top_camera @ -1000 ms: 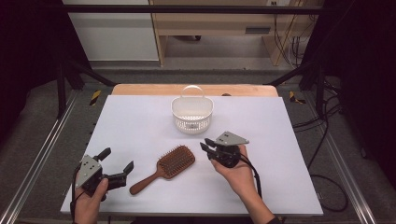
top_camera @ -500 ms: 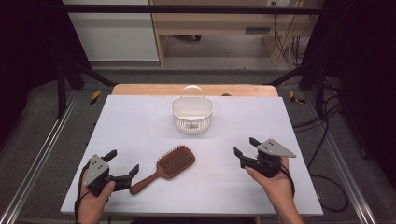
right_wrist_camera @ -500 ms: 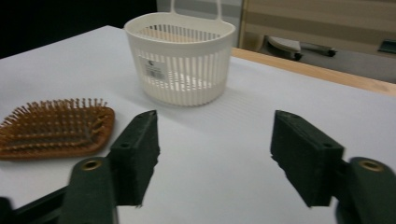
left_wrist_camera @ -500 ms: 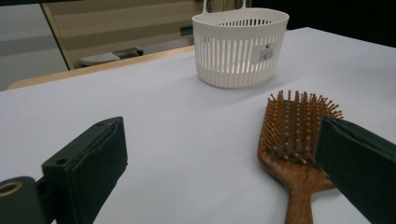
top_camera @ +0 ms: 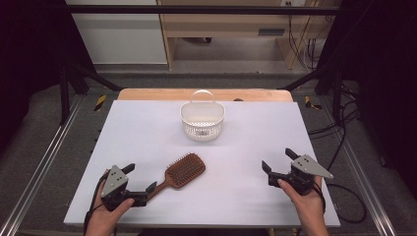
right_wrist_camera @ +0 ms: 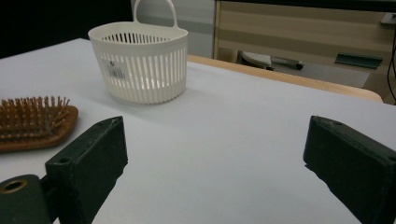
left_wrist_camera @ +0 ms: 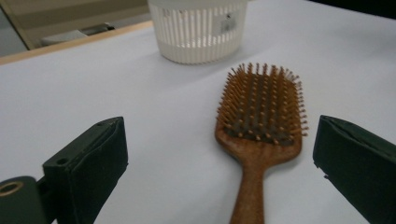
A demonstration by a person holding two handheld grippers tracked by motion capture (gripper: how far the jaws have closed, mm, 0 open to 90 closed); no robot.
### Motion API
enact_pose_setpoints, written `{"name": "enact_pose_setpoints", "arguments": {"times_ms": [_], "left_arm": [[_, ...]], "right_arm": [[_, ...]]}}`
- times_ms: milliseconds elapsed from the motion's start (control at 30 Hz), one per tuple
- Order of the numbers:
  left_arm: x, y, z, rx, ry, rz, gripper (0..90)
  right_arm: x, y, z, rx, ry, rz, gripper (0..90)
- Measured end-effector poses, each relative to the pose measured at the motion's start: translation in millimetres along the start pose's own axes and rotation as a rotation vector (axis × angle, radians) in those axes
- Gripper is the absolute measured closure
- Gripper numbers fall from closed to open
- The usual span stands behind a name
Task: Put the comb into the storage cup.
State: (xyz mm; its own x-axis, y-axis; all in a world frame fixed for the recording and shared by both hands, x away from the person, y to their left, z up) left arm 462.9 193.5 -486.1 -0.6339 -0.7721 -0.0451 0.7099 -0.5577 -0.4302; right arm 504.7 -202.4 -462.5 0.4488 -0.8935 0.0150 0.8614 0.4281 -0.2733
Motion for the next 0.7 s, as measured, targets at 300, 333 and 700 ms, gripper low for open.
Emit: {"name": "enact_pose_setpoints", "arguments": {"times_ms": [300,333,700], "left_arm": [[13.3,16.4,12.9,-0.094,0.056,-0.041,3.7],[13.7,18.2,17.1,-0.099,0.059,-0.044,3.8],[19.9,39.2,34.0,-0.216,0.074,-0.081,4.7]], "right_arm": [[-8.9,4.8,-2.6,-0.016,-0.033,0.035,6.5],[-7.9,4.9,-3.3,-0.016,-0.025,0.037,6.5],[-5.3,3.6,-4.0,-0.016,-0.02,0.031,6.5]]}}
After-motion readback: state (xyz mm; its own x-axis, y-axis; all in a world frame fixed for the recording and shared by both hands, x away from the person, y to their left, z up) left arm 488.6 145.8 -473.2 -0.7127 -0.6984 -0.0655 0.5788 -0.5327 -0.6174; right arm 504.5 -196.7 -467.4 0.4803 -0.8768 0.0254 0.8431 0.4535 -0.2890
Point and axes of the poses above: each handheld gripper's, and its own axes: y roughly forward along the jaws, z roughly out of its top, x roughly to its right, the point moved 10 cm from there along y, roughly forward along the jaws
